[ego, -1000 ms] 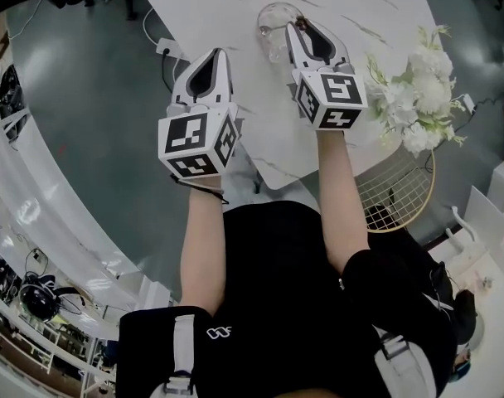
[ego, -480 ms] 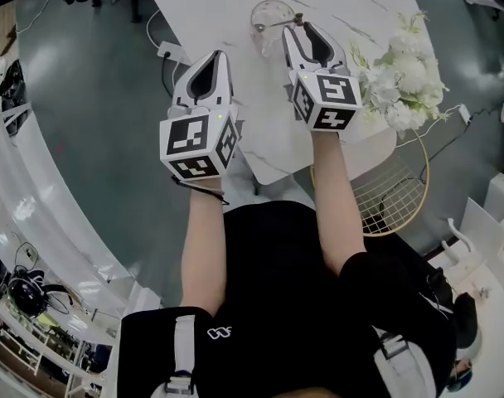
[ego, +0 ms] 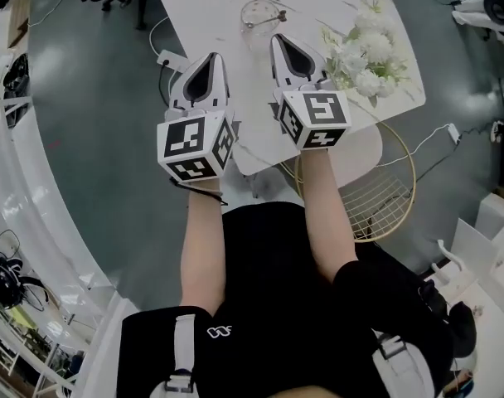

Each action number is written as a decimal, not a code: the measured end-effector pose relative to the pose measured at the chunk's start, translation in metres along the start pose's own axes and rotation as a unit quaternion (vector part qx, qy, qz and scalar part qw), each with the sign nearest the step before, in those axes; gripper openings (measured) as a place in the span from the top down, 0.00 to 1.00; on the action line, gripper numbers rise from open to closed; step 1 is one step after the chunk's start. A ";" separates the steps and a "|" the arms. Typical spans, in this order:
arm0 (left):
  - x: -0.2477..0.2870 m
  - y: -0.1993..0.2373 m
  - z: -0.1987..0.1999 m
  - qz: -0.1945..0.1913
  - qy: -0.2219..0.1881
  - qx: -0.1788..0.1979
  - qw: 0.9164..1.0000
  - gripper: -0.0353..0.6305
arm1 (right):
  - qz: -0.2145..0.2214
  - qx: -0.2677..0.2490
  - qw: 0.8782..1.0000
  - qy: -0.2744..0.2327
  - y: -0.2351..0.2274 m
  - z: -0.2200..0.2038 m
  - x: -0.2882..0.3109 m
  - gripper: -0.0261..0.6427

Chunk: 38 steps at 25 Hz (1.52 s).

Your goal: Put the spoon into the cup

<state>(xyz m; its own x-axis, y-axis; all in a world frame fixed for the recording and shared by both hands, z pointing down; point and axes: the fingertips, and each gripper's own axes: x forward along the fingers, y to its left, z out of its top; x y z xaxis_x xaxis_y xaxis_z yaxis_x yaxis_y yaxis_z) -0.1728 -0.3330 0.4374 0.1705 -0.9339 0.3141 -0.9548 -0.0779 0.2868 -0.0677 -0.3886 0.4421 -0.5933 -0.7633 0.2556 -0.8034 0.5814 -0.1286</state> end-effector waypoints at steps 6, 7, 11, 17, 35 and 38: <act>-0.037 -0.025 0.016 0.013 -0.050 0.003 0.999 0.92 | 0.033 -0.013 0.998 -0.057 0.009 0.043 -0.052 0.95; -0.043 -0.030 0.019 0.014 -0.059 0.004 0.998 0.92 | 0.036 -0.016 0.997 -0.067 0.009 0.050 -0.060 0.95; -0.063 -0.052 0.038 0.014 -0.093 0.015 0.995 0.92 | 0.037 -0.048 0.995 -0.085 0.009 0.071 -0.089 0.95; -0.084 -0.085 0.069 0.003 -0.133 0.038 0.990 0.92 | 0.034 -0.062 0.990 -0.123 0.001 0.106 -0.128 0.95; -0.105 -0.119 0.086 -0.010 -0.157 0.065 0.985 0.92 | 0.057 -0.056 0.985 -0.150 0.005 0.122 -0.166 0.95; -0.105 -0.127 0.085 -0.017 -0.155 0.071 0.985 0.92 | 0.056 -0.055 0.985 -0.153 0.003 0.122 -0.171 0.95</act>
<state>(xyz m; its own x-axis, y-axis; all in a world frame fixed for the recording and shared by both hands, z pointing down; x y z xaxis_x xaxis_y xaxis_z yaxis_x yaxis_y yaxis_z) -0.0897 -0.2550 0.2909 0.1423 -0.9898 0.0080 -0.9778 -0.1393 0.1562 0.0250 -0.2908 0.2810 -0.6783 -0.7325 -0.0570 -0.7322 0.6804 -0.0307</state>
